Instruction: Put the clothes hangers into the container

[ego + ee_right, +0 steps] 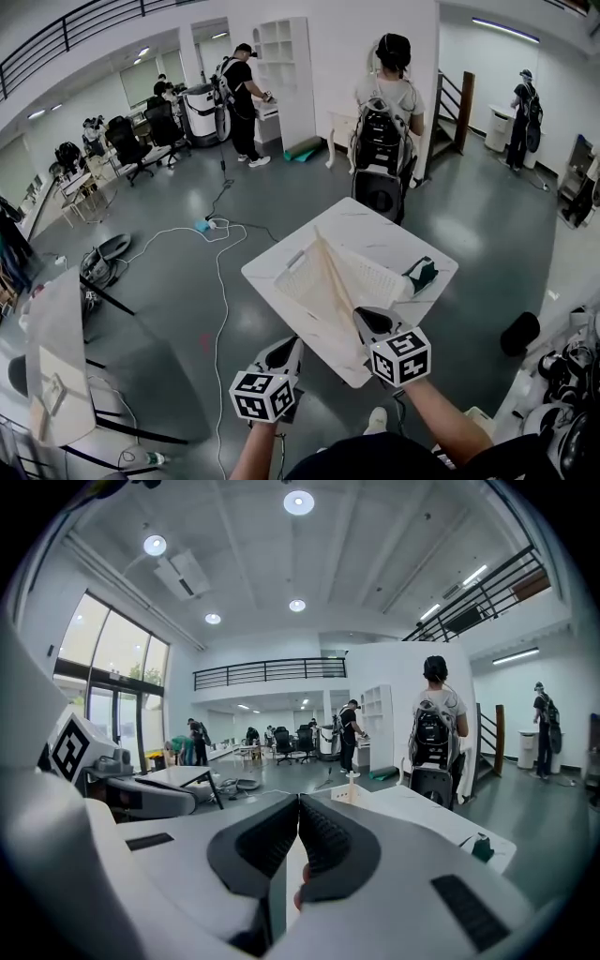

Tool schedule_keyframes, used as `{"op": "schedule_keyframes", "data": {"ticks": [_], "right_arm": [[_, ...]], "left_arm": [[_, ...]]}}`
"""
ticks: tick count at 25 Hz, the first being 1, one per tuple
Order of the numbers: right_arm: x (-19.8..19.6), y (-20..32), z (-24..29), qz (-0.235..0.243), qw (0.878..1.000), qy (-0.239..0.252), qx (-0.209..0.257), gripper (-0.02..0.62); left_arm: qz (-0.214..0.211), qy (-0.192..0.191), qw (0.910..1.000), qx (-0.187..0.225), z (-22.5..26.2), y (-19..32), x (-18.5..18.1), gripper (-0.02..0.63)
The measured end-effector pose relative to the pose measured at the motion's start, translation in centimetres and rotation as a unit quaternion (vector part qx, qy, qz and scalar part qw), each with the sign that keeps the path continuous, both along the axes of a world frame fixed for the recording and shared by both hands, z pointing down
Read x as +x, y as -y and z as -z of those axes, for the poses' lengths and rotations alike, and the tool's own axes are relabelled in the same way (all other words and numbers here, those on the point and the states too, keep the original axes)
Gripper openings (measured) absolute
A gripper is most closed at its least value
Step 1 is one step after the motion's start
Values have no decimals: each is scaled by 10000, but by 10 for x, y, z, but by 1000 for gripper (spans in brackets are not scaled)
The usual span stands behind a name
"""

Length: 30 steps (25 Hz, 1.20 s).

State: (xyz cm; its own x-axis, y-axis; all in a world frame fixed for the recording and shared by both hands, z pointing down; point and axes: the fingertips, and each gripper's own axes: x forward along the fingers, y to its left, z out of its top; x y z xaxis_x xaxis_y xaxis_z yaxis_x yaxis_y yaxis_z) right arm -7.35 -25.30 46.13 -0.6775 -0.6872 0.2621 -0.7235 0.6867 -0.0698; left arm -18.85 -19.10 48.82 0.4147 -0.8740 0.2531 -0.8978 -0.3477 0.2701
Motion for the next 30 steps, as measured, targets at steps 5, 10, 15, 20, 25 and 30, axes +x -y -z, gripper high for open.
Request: {"op": "schedule_keyframes", "data": {"ticks": [5,10,15,20,25,30], "right_arm": [[-6,-19,-5,-73,10000,-25,-35,18],[-15,-39,-9,-108,9999,-43,-79,18],[-23,-55,-12,-147,9998,-65,-92,18],[-27,-66,-15,-184,9998,-87,-85,18],[-33,-70,-10,-134,9999,-100,-10,18],[-24,-68,-5,-209,9998,-57,40,18]], "left_arm": [[-109,26,9999,27,1,-16,-8,5],[-208,-19,9998,0,-3,-33,-13,5],[-263,-104,9996,-71,-9,-48,-20,5],[-324,-203,9993,-14,-10,-59,-22,5],[-335,-213,9992,63,-6,-61,-23,5],[-342,-228,9990,167,0,-57,-16,5]]}}
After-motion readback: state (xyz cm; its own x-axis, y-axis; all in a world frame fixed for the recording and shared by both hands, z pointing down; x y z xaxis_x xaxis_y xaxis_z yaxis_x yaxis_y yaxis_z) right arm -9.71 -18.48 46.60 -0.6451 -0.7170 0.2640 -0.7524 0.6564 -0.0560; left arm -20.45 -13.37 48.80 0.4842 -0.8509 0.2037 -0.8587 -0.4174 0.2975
